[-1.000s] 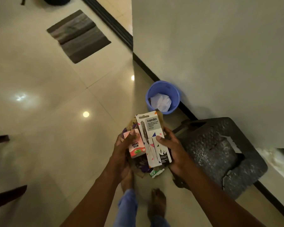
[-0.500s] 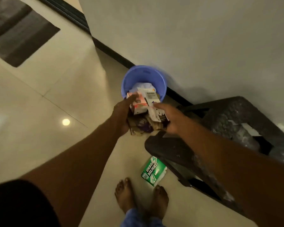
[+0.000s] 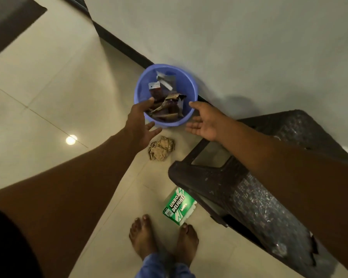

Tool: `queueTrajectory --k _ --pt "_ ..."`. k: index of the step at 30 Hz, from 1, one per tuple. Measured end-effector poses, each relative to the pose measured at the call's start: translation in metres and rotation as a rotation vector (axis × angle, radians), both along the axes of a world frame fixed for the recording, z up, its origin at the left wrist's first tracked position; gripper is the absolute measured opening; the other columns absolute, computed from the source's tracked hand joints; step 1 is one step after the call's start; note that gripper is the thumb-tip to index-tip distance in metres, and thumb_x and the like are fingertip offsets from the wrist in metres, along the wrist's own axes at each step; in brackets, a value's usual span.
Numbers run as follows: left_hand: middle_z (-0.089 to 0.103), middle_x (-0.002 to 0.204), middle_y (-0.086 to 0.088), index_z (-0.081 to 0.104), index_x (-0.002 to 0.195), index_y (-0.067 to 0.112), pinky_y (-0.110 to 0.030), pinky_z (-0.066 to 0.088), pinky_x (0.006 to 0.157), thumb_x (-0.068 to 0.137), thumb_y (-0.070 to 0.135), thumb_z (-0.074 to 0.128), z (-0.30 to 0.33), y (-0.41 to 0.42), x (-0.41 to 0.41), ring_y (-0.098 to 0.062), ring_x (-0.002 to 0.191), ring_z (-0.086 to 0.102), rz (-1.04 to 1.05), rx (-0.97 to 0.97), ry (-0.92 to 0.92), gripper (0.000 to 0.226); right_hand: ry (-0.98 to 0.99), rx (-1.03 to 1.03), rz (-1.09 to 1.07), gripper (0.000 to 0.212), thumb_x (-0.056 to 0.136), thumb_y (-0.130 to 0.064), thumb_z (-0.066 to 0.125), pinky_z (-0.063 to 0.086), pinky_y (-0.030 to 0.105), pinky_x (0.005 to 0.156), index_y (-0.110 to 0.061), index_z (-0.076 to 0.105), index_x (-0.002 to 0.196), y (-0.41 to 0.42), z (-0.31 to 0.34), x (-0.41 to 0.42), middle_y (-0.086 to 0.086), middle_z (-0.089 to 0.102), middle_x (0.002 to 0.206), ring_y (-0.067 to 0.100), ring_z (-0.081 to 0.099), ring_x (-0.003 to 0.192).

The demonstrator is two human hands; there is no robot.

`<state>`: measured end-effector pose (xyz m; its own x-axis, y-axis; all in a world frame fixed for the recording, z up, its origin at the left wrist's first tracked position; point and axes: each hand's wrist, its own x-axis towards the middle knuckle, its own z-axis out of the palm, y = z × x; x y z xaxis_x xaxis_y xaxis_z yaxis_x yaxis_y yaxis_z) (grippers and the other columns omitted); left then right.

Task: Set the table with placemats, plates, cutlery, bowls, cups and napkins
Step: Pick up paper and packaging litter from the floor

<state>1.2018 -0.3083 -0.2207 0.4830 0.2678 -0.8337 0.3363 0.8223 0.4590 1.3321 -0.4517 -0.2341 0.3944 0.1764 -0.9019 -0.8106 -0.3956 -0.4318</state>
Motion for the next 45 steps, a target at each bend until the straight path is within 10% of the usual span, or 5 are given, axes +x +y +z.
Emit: queueTrajectory --k 11,22,32,36,45 --pt "0.069 0.13 -0.01 0.056 0.141 0.015 -0.05 0.051 0.108 0.103 0.028 0.059 0.012 -0.001 -0.036 -0.034 0.121 0.065 -0.033 0.047 0.115 0.041 -0.665 -0.001 0.196 0.031 0.091 -0.021 0.064 0.057 0.041 0.093 -0.031 0.06 0.121 0.013 0.055 -0.078 -0.004 0.067 0.119 0.015 0.065 0.107" --pt "0.068 0.135 -0.014 0.057 0.141 0.013 -0.05 0.045 0.112 0.106 0.025 0.049 -0.049 -0.084 -0.193 -0.034 0.11 0.062 -0.206 -0.176 0.4 0.038 -0.24 -0.456 0.657 0.035 0.089 -0.025 0.069 0.046 0.031 0.091 -0.015 0.065 0.122 -0.108 -0.1 -0.231 0.011 0.069 0.125 0.033 0.061 0.119" --pt "0.074 0.122 -0.015 0.066 0.131 0.01 -0.049 0.052 0.106 0.104 0.017 0.056 -0.146 -0.137 -0.259 -0.034 0.105 0.068 -0.351 -0.132 0.529 0.03 0.09 -0.723 0.053 0.11 0.069 -0.057 0.086 0.051 0.059 0.101 -0.011 0.024 0.145 -0.171 -0.261 -0.27 0.019 0.04 0.144 0.046 0.048 0.129" --pt "0.072 0.125 -0.019 0.066 0.131 0.007 -0.05 0.052 0.106 0.104 0.018 0.058 -0.17 -0.138 -0.263 -0.034 0.105 0.069 -0.374 -0.106 0.549 0.031 0.132 -0.702 0.057 0.102 0.08 -0.068 0.072 0.031 0.03 0.114 -0.019 0.023 0.155 -0.178 -0.295 -0.301 0.008 0.04 0.153 0.032 0.04 0.139" --pt "0.069 0.103 -0.015 0.069 0.101 0.013 -0.035 0.051 0.078 0.101 0.011 0.06 -0.166 -0.141 -0.265 -0.029 0.088 0.063 -0.388 -0.111 0.586 0.009 0.334 -0.484 -0.103 0.043 0.086 -0.017 0.082 0.056 0.033 0.061 -0.004 0.062 0.122 -0.193 -0.257 -0.319 0.011 0.072 0.081 0.017 0.066 0.055"
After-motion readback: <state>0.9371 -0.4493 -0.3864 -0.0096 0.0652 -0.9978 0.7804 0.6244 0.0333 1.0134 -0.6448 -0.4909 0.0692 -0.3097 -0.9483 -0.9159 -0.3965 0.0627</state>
